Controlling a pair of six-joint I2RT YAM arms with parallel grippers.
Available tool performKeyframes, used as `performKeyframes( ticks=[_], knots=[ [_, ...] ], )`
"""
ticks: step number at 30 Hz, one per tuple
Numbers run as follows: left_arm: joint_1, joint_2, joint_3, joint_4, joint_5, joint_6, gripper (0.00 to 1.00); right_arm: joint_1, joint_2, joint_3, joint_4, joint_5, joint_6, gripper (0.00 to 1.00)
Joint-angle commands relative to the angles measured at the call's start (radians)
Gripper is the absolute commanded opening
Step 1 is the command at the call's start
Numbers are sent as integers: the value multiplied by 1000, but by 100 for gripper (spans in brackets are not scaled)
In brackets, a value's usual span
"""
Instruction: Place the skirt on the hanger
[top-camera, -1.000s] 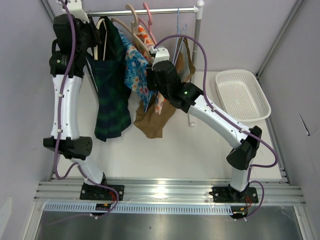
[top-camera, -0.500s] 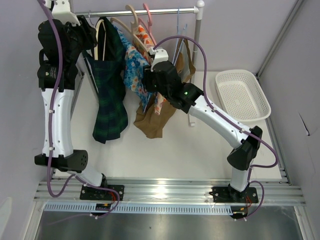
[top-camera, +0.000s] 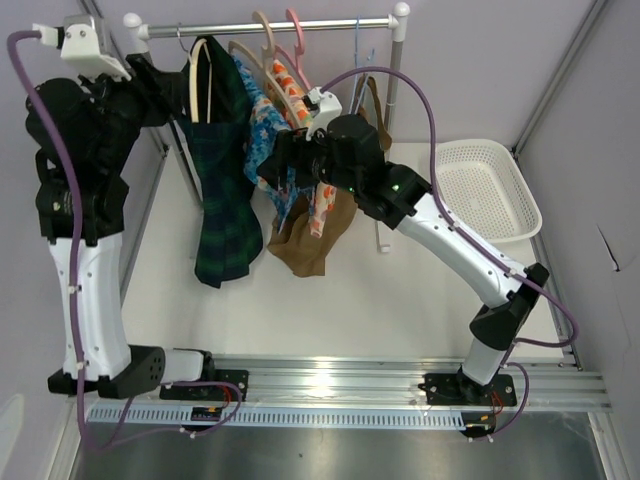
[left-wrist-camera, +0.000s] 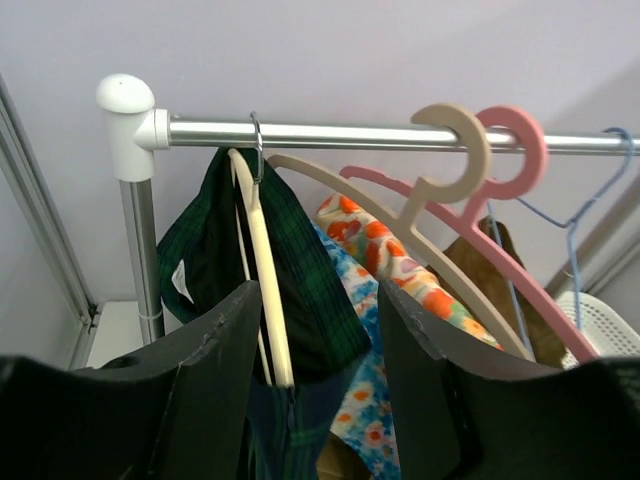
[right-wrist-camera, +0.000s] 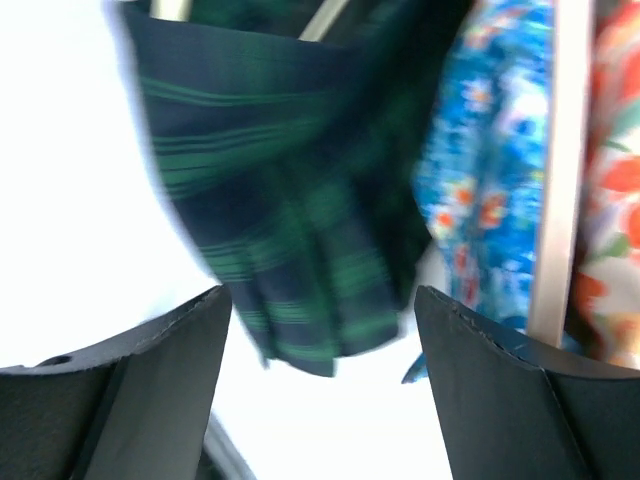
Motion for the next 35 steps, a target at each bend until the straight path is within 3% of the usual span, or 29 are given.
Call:
performKeyframes(
  ticks=[1, 4, 8, 14, 17, 19, 25, 35],
  knots=[
    [7, -75, -47, -9, 62, -57, 56, 3, -75, 15, 31, -184, 82, 82],
    [7, -155, -117, 17, 137, -113, 57, 14, -122, 1, 23, -211, 105, 83],
    [-7, -279, -249, 49, 214, -175, 58, 29, -237, -66, -7, -118, 104, 86],
    [-68, -425, -449, 46, 269, -190, 59, 29, -493, -336, -53, 128, 124, 91],
    [-93, -504, -617, 42, 277, -190, 60, 26, -588, -477, -106, 271, 154, 94],
    [-110, -561, -721, 40, 271, -187, 60, 23, -685, -584, -121, 319, 173, 99],
    [-125, -652, -860, -12, 266, -150, 60, 3, -874, -761, -208, 447, 236, 99],
    [-150, -719, -980, -41, 226, -103, 61, -20, -885, -857, -205, 488, 243, 100]
  ],
)
